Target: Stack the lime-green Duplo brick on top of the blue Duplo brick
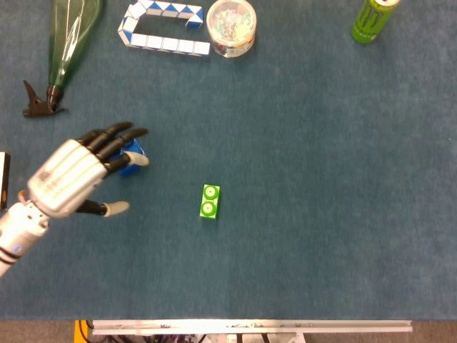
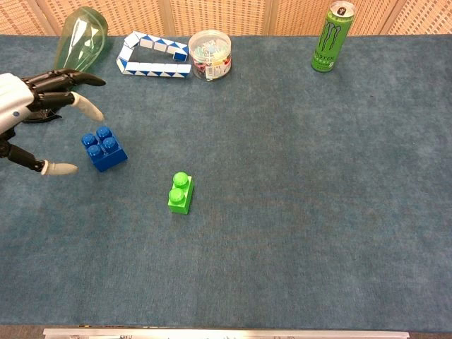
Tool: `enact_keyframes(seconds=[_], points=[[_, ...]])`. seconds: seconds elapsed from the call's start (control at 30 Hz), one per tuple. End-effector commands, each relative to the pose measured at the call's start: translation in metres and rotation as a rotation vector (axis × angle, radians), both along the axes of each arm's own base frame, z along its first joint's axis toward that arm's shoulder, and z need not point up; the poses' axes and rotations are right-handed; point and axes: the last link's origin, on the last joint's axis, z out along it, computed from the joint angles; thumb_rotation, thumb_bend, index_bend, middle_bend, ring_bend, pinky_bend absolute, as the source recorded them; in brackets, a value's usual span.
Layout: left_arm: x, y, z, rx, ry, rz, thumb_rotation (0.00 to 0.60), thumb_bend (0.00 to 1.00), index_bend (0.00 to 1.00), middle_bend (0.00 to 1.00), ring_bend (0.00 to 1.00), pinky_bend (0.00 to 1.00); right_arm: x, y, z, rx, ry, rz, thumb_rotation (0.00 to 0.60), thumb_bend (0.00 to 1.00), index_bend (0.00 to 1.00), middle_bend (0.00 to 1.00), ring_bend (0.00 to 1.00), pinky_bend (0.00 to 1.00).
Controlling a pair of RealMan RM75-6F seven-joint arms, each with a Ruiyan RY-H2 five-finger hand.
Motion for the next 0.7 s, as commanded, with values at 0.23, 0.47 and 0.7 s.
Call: enact_keyframes(seconds=[0.23, 0.47, 0.7], points=[[0.021, 0.010, -0.017, -0.045, 0.004, -0.111, 0.600, 0.00, 0.35, 0.15, 0.11, 0.28, -0.004, -0.002, 0.004, -0.011, -0.004, -0.024, 0.600, 0.07, 0.55, 0.39, 0.30, 0.30], [0.040, 0.012, -0.030, -0.058, 0.011, -0.178, 0.600, 0.00, 0.37, 0.15, 0.11, 0.28, -0.006, -0.001, 0.009, -0.016, -0.012, -0.056, 0.600, 0.07, 0.55, 0.39, 0.30, 0.30], [0.058, 0.017, -0.053, -0.076, 0.030, -0.245, 0.600, 0.00, 0.39, 0.15, 0.11, 0.28, -0.009, -0.001, 0.014, -0.027, -0.022, -0.081, 0.600, 0.07, 0.55, 0.39, 0.30, 0.30]])
